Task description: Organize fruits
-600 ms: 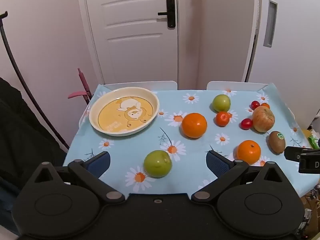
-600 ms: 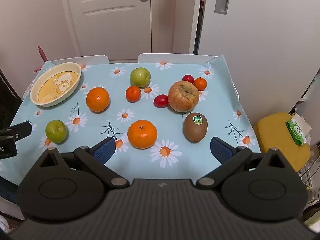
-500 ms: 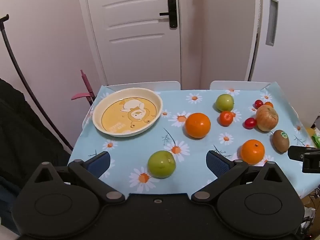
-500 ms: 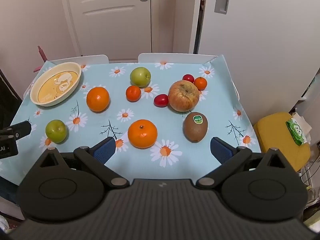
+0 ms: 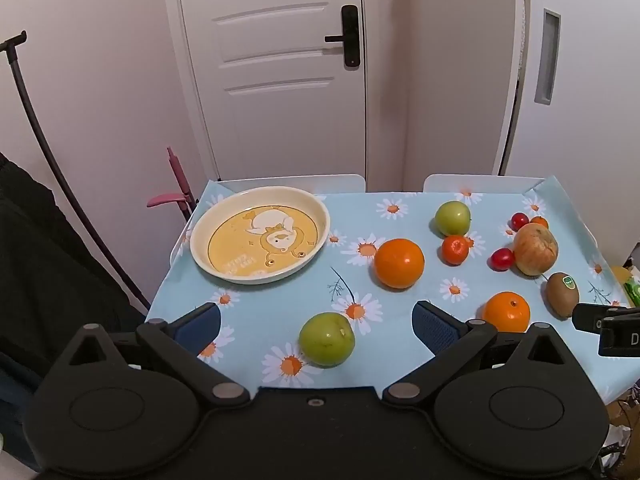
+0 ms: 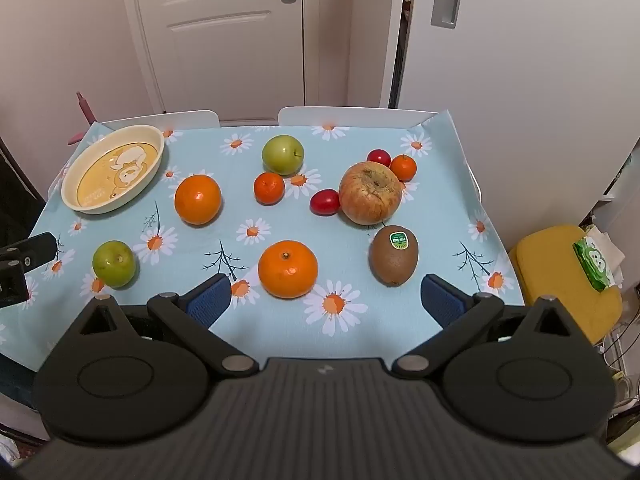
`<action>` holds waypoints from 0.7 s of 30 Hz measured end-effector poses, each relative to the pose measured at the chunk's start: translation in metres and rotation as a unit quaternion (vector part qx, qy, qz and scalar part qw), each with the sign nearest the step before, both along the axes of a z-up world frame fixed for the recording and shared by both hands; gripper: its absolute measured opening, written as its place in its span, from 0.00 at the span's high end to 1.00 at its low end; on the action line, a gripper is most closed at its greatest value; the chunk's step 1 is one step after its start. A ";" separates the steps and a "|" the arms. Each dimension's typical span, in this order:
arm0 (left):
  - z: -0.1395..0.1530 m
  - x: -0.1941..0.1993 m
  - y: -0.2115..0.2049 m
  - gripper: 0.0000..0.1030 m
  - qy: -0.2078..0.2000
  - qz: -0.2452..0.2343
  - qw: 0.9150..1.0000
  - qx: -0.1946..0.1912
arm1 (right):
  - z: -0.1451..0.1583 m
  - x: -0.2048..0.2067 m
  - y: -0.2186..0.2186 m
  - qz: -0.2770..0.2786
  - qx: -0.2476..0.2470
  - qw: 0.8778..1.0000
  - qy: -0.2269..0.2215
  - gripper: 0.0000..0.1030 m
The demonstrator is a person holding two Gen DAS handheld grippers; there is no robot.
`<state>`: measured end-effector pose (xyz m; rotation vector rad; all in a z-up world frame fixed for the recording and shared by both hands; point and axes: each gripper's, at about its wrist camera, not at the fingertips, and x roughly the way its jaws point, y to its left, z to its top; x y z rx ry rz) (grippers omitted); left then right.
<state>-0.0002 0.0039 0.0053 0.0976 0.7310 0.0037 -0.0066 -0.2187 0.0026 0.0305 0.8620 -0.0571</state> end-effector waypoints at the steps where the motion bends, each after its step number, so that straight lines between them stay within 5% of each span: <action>1: 0.000 0.000 0.000 0.00 0.000 0.000 1.000 0.000 | 0.000 0.001 -0.001 0.000 0.000 1.000 0.000 0.00; 21: 0.002 -0.002 0.001 0.00 -0.005 -0.001 1.000 -0.001 | 0.000 0.002 0.001 0.000 0.001 1.000 0.002 0.00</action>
